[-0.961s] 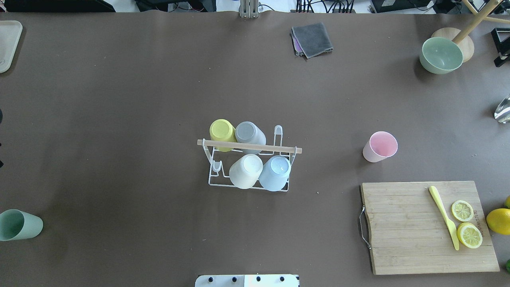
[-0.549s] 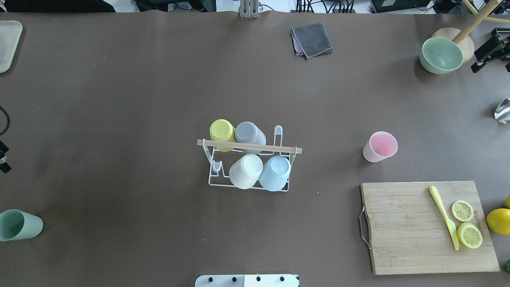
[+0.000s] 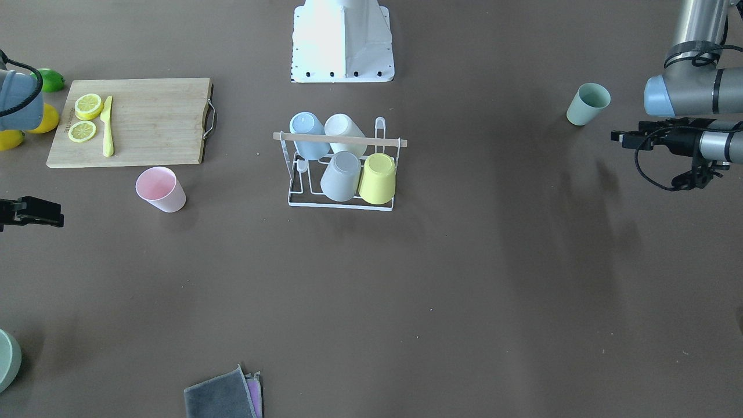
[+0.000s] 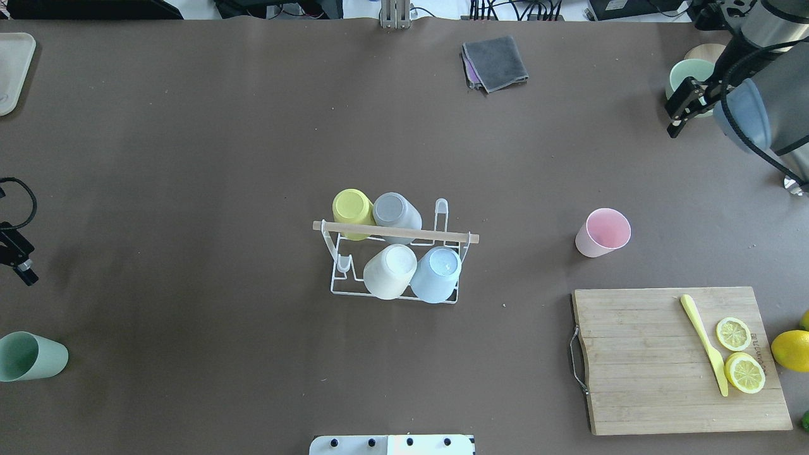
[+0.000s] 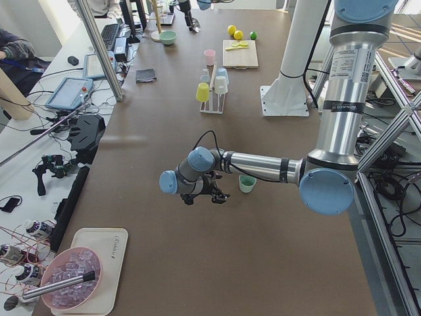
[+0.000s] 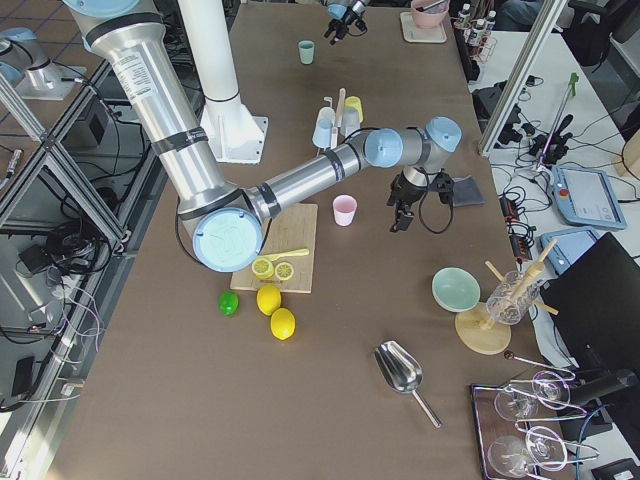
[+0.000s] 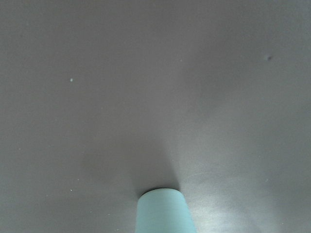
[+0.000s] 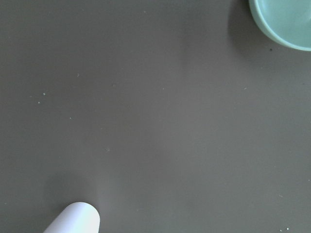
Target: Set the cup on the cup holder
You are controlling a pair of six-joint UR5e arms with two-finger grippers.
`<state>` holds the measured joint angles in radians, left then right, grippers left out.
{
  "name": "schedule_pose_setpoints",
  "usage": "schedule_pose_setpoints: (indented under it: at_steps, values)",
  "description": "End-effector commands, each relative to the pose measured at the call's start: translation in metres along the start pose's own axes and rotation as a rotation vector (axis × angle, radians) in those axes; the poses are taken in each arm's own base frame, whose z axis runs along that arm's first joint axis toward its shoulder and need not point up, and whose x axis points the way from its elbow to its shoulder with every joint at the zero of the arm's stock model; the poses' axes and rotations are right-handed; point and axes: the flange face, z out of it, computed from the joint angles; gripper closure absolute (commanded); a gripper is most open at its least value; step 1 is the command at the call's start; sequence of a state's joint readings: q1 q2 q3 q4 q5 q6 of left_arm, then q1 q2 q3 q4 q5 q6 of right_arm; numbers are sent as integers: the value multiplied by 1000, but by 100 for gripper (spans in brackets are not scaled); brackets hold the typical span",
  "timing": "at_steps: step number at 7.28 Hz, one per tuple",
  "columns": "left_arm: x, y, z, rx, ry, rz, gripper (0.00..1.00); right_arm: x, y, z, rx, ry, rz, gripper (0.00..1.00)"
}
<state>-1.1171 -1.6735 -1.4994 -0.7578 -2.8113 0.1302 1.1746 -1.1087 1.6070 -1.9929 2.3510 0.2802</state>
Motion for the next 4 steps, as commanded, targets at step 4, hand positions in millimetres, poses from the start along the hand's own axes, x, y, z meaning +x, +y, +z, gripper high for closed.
schedule_pose_setpoints:
  at_steps: [4]
  values:
    - [8, -5, 55, -89, -27, 3, 3, -91, -22, 26, -144, 62, -26, 0]
